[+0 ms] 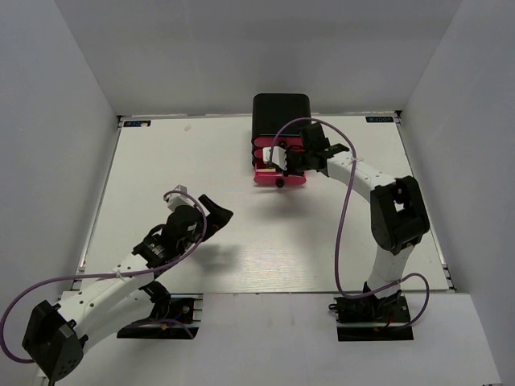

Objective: Sort the stationery into containers
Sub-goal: Place the stationery into the container

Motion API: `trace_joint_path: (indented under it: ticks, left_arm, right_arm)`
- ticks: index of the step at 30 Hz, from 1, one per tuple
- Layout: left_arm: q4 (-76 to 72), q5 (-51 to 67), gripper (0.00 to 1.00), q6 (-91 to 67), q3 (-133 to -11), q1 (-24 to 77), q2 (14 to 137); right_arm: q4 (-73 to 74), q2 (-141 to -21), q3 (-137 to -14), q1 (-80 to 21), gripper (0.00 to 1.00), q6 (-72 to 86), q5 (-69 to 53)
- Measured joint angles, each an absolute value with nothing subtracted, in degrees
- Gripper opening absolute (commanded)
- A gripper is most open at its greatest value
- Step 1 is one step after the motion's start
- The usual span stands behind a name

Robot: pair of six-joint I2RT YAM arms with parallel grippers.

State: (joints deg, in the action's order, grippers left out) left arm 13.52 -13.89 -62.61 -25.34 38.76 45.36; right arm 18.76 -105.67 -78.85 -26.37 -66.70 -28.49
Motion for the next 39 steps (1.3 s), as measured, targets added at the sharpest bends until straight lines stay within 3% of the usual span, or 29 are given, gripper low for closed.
trace_joint_path:
  ticks: [7,15,19,22,24,25,28,29,31,32,33,34,35,39]
  left_arm:
    - [11.99,-12.82,1.0,-61.87,-25.34,38.76,48.47]
    - [10.55,-12.45,1.0,-61.45,-25.34,38.76,50.39]
    - [8.62,-11.81,1.0,-61.14,-25.54,38.76,52.8]
    - [5.61,-10.79,0.85,-60.88,-26.39,38.76,56.47]
    - [2.79,-9.69,0.59,-60.9,-27.35,38.74,59.68]
    - [0.8,-8.91,0.36,-60.53,-27.9,38.74,61.63]
    - [-4.34,-6.52,0.16,-59.83,-30.17,38.72,68.53]
    - [-5.8,-5.82,0.15,-59.72,-31.29,38.72,71.29]
    - [-8.75,-4.19,0.14,-59.55,-33.36,38.7,76.51]
    - [-10.76,-3.31,0.14,-59.44,-34.37,38.7,79.26]
    - [-12.34,-2.57,0.14,-59.48,-35.07,38.72,81.41]
    - [-14.26,-1.83,0.14,-59.55,-35.66,38.7,83.61]
    - [-16.38,-1.17,0.14,-59.9,-36.18,38.72,85.95]
    - [-24.93,0.25,0.19,-61.87,-37.01,38.72,93.6]
  right_arm:
    - [14.28,-107.22,-78.85,-26.37,0.22,-66.41,-26.39]
    - [11.77,-109.47,-78.83,-26.3,0.38,-65.89,-23.73]
    - [11.35,-109.47,-78.37,-26.3,0.35,-64.99,-23.51]
    - [11.25,-109.19,-77.45,-26.22,0.21,-63.53,-23.7]
    - [10.92,-107.87,-75.94,-25.98,0.02,-61.58,-24.23]
    - [10.74,-106.43,-74.83,-25.82,0.0,-59.72,-24.49]
    - [8.21,-100.75,-70.67,-25.26,0.0,-54.48,-25.06]
    - [5.8,-97.86,-68.34,-25.04,0.0,-51.94,-24.93]
    - [0.58,-91.46,-62.67,-24.64,0.27,-46.09,-23.97]
    - [-1.85,-88.16,-59.7,-24.4,0.3,-42.89,-22.83]
    - [-4.25,-85.6,-57.25,-24.29,0.28,-40.03,-21.91]
    - [-7.01,-83.29,-54.63,-24.01,0.11,-37.19,-20.53]
    - [-8.12,-81.95,-52.88,-23.9,0.05,-35.11,-19.68]
    - [-8.49,-80.9,-48.16,-22.15,0.05,-27.24,-18.79]
